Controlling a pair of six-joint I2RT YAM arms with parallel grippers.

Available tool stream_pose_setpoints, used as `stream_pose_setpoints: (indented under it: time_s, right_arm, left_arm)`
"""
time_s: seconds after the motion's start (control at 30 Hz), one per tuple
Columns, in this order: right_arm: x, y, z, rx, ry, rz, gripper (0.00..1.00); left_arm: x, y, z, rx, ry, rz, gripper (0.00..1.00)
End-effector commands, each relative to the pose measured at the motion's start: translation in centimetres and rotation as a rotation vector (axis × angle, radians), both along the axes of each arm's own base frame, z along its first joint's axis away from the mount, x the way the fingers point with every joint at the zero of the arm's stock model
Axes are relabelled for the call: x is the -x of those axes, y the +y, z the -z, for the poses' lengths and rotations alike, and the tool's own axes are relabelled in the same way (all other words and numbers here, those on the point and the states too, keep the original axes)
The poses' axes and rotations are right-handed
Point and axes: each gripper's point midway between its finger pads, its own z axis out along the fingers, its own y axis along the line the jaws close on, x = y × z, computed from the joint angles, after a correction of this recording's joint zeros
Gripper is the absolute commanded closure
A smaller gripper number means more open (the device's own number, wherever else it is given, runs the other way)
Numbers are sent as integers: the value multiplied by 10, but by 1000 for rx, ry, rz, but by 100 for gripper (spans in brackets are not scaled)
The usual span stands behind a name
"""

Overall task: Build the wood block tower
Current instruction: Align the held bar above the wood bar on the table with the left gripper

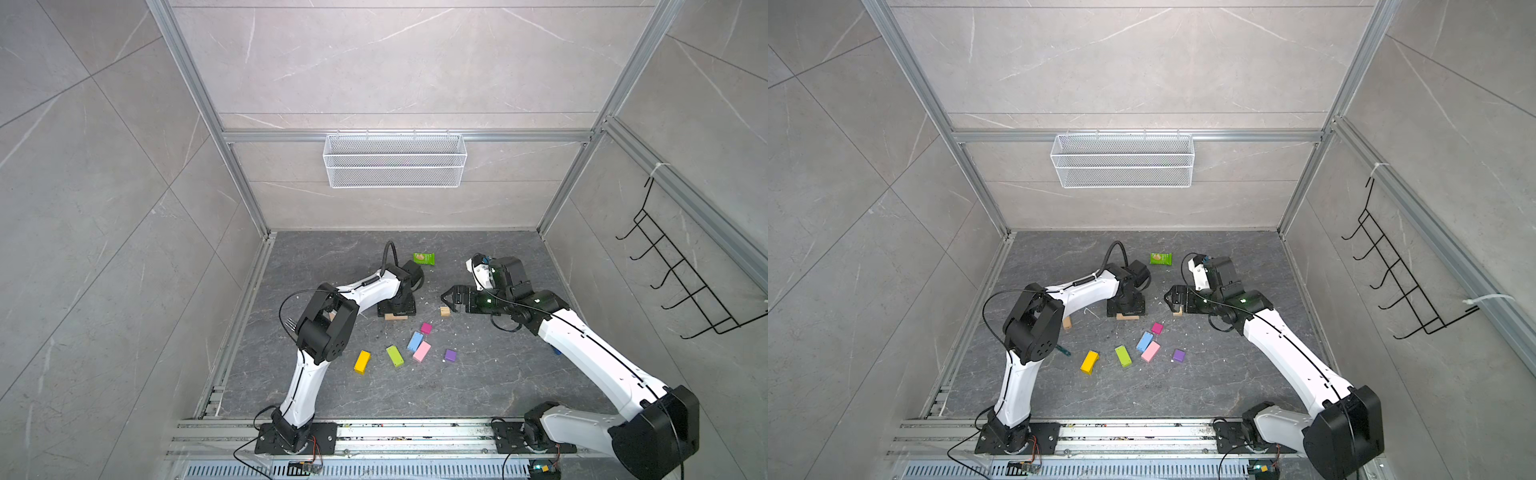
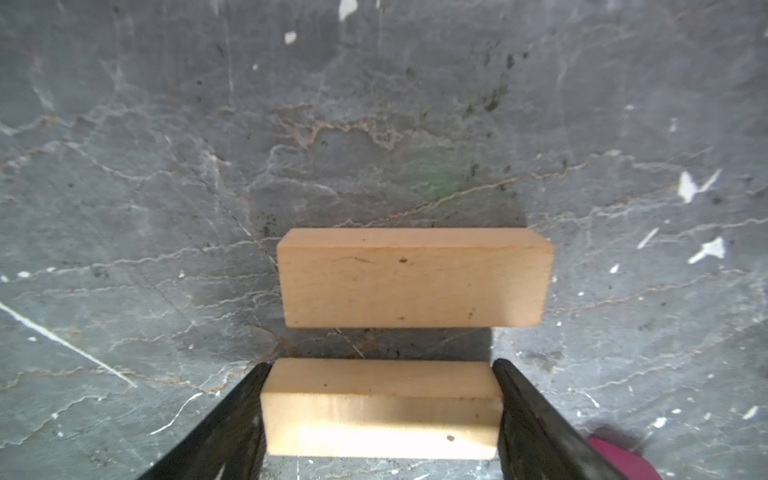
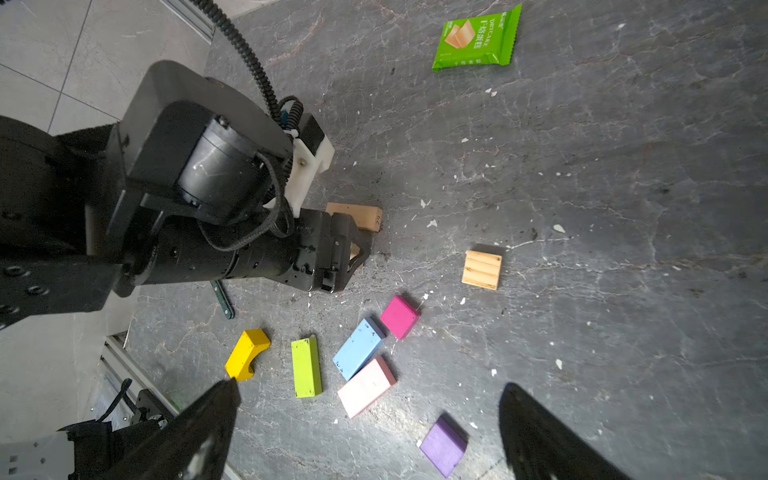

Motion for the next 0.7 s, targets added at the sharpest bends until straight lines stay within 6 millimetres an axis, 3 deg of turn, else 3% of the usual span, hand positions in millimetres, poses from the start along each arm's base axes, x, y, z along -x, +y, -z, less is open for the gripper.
stream_pose_setpoints:
  time_s: [0.0,0.67]
  right_arm:
    - [2,-1,0,17,-4,-10,1]
    - [4,-2,2,19,0,-9,1]
  left_arm:
    - [-1,-1,2,-23,10,-14,34]
    - [-11,-3,8,-34,-10,-26,34]
